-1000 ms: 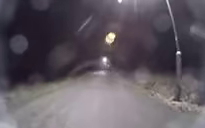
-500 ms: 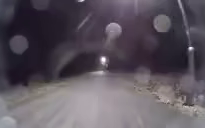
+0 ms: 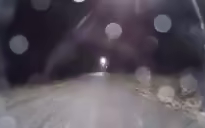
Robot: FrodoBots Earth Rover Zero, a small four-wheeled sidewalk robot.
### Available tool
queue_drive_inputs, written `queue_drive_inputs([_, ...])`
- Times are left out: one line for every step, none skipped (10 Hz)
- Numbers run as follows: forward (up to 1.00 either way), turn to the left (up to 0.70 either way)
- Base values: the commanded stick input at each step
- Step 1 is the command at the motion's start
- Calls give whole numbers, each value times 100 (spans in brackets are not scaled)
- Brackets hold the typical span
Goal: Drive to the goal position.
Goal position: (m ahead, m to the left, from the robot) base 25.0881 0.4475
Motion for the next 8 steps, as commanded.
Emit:
queue_drive_inputs([70, 12])
queue_drive_inputs([70, 17])
queue_drive_inputs([70, 17])
queue_drive_inputs([70, 9])
queue_drive_inputs([70, 5])
queue_drive_inputs([70, 3])
queue_drive_inputs([70, 4])
queue_drive_inputs([70, 4])
